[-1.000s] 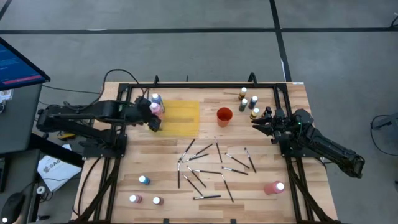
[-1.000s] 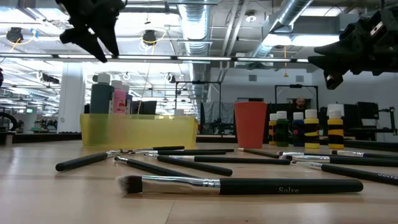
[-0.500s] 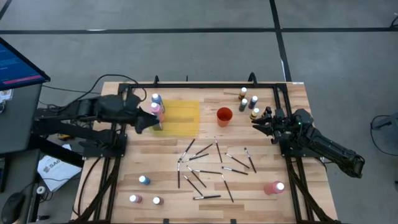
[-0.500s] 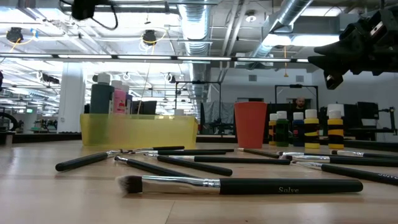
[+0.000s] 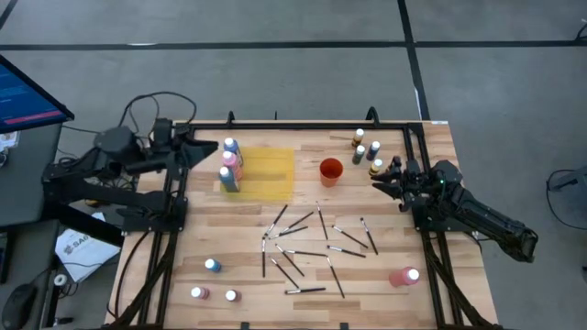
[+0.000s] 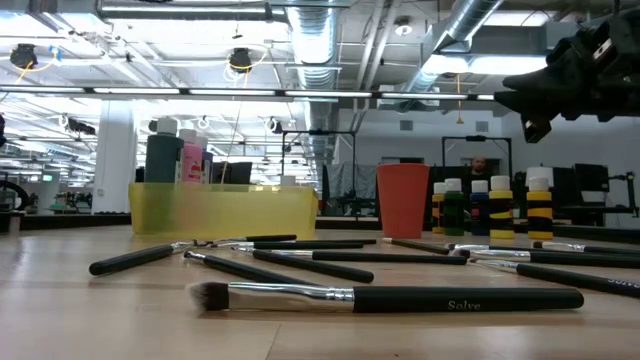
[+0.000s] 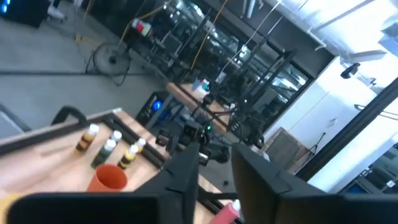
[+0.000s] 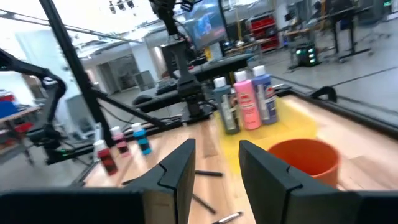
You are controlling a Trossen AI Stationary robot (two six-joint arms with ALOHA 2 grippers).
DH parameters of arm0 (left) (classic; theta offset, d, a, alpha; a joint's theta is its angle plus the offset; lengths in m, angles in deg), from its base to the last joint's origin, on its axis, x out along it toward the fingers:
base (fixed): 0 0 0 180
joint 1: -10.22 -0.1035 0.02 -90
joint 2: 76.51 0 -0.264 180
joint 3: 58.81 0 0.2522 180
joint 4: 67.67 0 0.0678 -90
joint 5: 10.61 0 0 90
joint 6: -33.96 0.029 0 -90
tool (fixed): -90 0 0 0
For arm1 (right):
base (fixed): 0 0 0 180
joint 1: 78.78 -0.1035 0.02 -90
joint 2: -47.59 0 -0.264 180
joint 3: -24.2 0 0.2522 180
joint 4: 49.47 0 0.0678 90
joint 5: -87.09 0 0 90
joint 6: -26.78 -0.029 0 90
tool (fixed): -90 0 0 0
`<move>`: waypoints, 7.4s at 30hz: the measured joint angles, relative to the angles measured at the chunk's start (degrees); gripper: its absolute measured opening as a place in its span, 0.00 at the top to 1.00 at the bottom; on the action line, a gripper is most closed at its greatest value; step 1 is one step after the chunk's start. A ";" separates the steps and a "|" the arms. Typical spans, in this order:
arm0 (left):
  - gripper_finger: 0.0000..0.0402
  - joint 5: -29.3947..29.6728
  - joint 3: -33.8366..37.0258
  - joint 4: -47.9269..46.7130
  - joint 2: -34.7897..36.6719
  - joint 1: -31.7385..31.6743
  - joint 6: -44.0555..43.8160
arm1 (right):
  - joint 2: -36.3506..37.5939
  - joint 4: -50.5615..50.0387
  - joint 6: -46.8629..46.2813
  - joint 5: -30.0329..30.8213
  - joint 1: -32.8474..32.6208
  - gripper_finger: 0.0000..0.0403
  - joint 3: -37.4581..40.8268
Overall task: Pick & Place Paint Supplies
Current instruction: Put the pink bottle into the yellow bin
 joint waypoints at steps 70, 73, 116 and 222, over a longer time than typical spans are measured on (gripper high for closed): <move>1.00 4.07 5.64 -15.48 12.10 0.00 15.10 | -65.00 -89.23 -32.88 6.72 -54.76 0.43 -68.48; 1.00 3.93 7.17 -15.54 12.35 0.00 13.77 | -65.77 -88.83 -38.60 10.24 -61.33 0.43 -70.94; 1.00 0.04 40.09 -4.77 33.39 0.00 9.56 | -80.86 -83.00 -53.58 27.37 -86.85 0.33 -73.68; 1.00 0.48 40.29 -1.41 33.39 0.00 7.08 | -129.14 -67.76 16.56 34.96 -19.14 0.72 -133.57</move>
